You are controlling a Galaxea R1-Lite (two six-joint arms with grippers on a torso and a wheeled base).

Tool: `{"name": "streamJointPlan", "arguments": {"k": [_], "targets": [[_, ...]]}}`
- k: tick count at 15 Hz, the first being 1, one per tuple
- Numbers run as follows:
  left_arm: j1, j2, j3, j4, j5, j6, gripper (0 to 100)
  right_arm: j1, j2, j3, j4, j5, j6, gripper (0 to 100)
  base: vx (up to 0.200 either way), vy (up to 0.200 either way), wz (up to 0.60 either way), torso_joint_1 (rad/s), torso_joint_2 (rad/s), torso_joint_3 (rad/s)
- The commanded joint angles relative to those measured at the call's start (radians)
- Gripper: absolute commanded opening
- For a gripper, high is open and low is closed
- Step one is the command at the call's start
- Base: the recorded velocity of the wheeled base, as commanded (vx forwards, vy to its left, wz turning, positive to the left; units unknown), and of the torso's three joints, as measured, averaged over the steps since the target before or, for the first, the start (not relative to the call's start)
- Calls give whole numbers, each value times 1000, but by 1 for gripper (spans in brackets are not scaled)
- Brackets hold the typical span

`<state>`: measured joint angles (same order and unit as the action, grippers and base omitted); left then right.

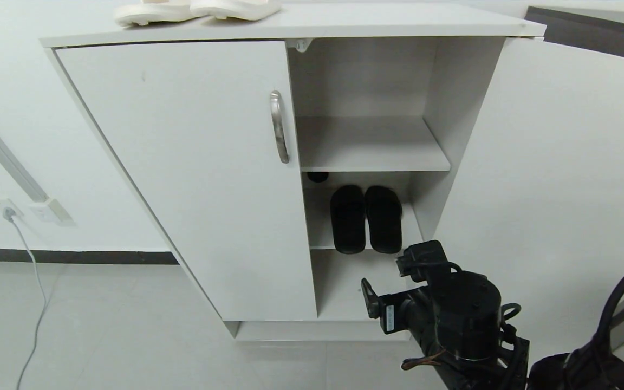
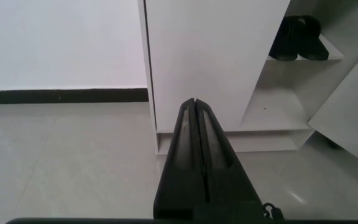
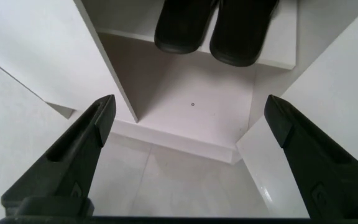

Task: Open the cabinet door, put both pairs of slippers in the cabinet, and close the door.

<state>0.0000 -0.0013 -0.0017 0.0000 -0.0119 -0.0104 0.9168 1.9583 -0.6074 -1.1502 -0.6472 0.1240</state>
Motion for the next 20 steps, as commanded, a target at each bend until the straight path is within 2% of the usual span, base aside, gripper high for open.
{"name": "streamJointPlan", "arguments": {"k": [1, 7, 15, 20], "targets": [[0, 1, 0, 0, 0, 0, 0, 1, 2, -3, 0, 0, 0, 100, 0, 0, 0, 2, 7, 207], [0, 1, 0, 0, 3, 3, 0, 5, 1, -5, -9, 0, -4, 100, 0, 0, 0, 2, 5, 188], [0, 1, 0, 0, 1, -2, 0, 5, 4, 2, -37, 0, -23, 100, 0, 0, 0, -1, 0, 8], [0, 1, 0, 0, 1, -3, 0, 5, 8, 8, -39, -2, -23, 100, 0, 200, 0, 5, 1, 6]]}}
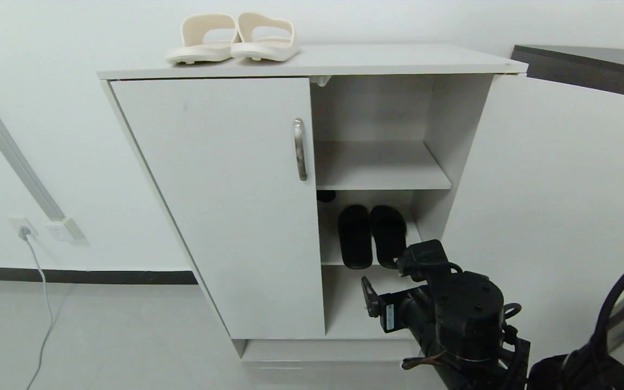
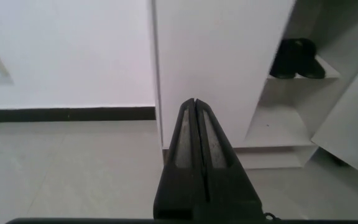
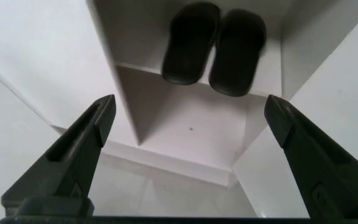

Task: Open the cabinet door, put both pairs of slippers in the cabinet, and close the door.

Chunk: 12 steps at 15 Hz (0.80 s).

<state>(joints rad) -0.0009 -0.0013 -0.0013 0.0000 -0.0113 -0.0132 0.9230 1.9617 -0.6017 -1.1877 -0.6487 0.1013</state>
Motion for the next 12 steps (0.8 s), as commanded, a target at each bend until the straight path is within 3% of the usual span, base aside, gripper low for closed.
{"name": "streamJointPlan", "arguments": {"k": [1, 12], "targets": [[1, 1, 0, 0, -1, -1, 0, -1, 5, 2, -1, 0, 0, 100, 0, 200, 0, -2, -2, 2], [1, 1, 0, -2, 1, -1, 0, -3, 5, 5, -18, 0, 2, 100, 0, 200, 0, 1, 1, 4]]}}
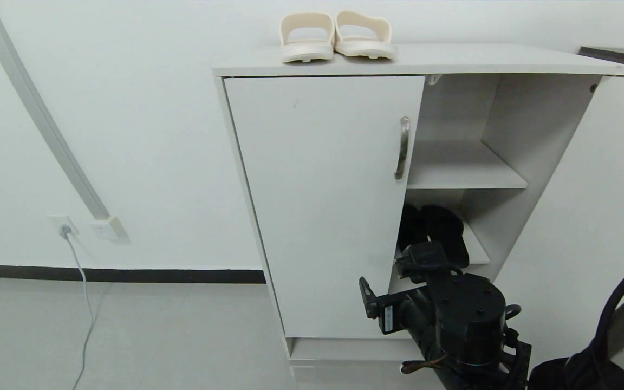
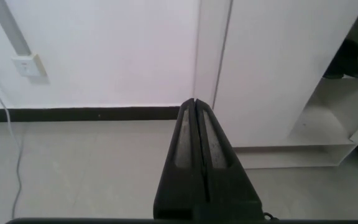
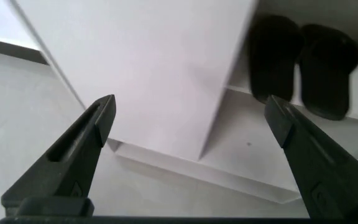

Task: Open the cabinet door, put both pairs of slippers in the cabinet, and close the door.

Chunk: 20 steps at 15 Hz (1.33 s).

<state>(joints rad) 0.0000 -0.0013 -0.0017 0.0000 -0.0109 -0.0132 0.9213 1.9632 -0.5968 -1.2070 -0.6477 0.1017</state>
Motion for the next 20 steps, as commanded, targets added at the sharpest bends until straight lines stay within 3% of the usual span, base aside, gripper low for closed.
{"name": "streamJointPlan", "arguments": {"k": [1, 3, 20], "targets": [[0, 1, 0, -2, 0, -1, 0, -1, 3, 2, -16, 0, 0, 100, 0, 200, 0, 2, 7, 7], [0, 1, 0, 0, 0, -1, 0, -1, 2, 5, -26, 0, -2, 100, 0, 200, 0, 0, 5, 0], [0, 1, 0, -2, 5, -2, 0, -9, 13, 26, -83, 10, -39, 100, 0, 0, 0, 0, 0, 0]]}}
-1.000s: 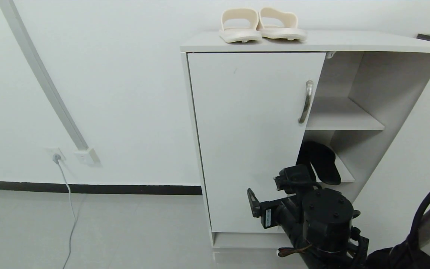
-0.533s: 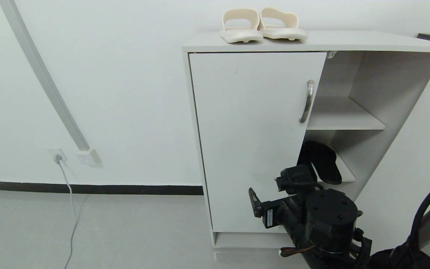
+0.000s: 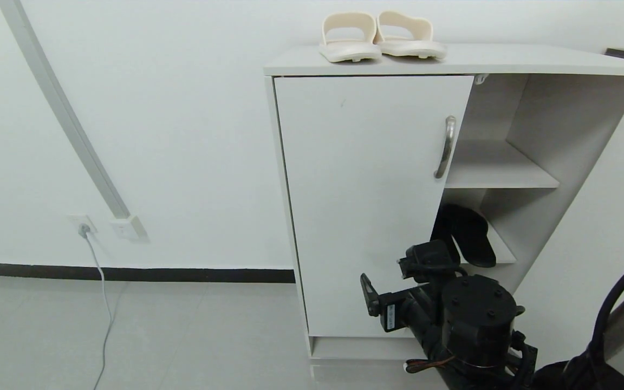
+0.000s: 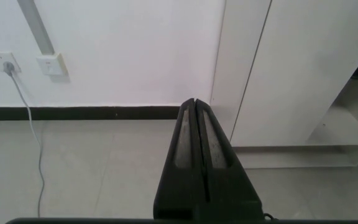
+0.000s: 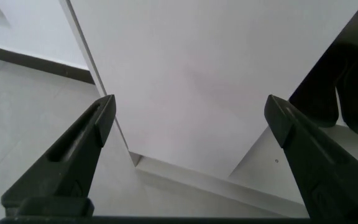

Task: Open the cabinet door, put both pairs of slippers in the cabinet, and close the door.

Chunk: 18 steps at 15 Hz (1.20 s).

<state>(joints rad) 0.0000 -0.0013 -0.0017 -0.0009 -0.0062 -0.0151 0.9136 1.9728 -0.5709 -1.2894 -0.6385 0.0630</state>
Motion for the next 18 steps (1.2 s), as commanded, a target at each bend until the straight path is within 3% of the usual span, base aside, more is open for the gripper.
{"name": "streamJointPlan", "arguments": {"k": [1, 7, 18], "targets": [[0, 1, 0, -1, 0, 0, 0, -1, 3, 0, 1, -1, 0, 100, 0, 0, 0, -2, -51, -71], [0, 1, 0, -1, 0, 0, 0, -1, 9, 2, -1, -1, 0, 100, 0, 0, 0, 31, -360, -324], [0, 1, 0, 1, -1, 0, 0, -1, 17, 2, -1, -6, 0, 100, 0, 0, 0, 134, -465, -336]]}}
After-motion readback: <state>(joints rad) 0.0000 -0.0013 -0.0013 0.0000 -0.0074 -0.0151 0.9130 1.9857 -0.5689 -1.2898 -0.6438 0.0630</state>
